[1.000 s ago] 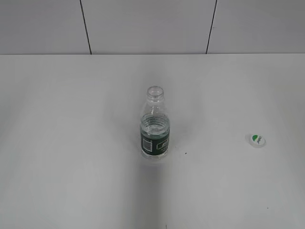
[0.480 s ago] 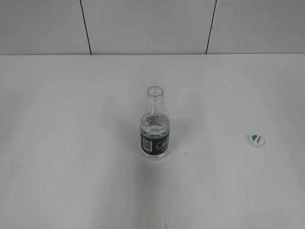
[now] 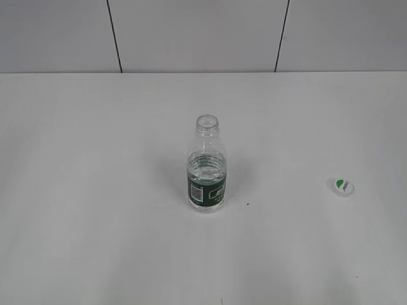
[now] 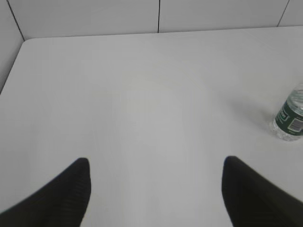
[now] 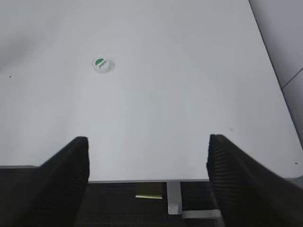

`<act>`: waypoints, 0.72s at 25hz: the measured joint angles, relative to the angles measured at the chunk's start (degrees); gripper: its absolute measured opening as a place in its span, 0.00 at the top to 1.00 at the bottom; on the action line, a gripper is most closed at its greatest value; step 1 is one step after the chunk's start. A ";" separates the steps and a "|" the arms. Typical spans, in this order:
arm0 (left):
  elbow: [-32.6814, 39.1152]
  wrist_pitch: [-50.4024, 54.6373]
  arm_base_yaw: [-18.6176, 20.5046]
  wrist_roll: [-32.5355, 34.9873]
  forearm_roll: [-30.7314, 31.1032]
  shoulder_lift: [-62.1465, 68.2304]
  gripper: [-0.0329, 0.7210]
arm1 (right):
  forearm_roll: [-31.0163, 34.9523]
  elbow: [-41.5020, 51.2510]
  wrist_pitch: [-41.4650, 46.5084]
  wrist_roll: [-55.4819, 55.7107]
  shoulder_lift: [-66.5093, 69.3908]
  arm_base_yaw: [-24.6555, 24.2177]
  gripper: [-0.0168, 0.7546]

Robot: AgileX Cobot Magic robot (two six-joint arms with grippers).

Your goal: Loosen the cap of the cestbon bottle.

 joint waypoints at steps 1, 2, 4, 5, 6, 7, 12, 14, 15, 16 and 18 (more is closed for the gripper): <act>0.51 0.00 0.00 0.00 -0.43 -0.67 0.27 | 0.06 1.11 -0.01 0.00 -1.84 0.00 0.21; 1.08 0.00 0.00 0.00 -0.64 -1.46 0.27 | 0.12 2.34 -0.01 0.00 -3.32 0.00 0.21; 2.10 -0.04 0.00 0.00 -0.75 -3.04 0.27 | 0.12 4.59 -0.43 0.00 -6.85 0.00 0.21; 2.64 -0.13 0.00 0.00 -0.75 -3.84 0.27 | 0.12 5.29 -0.74 0.00 -8.09 0.00 0.21; 3.02 -0.08 0.00 0.00 -0.75 -4.71 0.28 | 0.12 5.87 -0.89 0.00 -9.00 0.00 0.21; 3.54 -0.14 0.00 0.00 -0.81 -5.15 0.29 | 0.12 6.39 -1.25 0.00 -9.35 0.00 0.21; 5.39 0.22 0.00 0.00 -0.81 -5.29 0.31 | 0.17 6.99 -1.57 0.01 -9.36 0.00 0.21; 5.49 0.28 0.00 0.00 -0.81 -5.29 0.31 | 0.17 6.99 -1.87 0.01 -9.36 0.00 0.21; 5.49 0.28 0.00 0.00 -0.81 -5.29 0.31 | 0.17 7.22 -2.60 -0.02 -9.36 0.00 0.21; 5.49 0.28 0.00 0.00 -0.81 -5.29 0.31 | 0.17 7.37 -3.33 -0.07 -9.36 0.00 0.21; 5.49 0.28 0.00 0.00 -0.81 -5.29 0.31 | 0.17 8.20 -5.45 -0.14 -9.36 0.00 0.21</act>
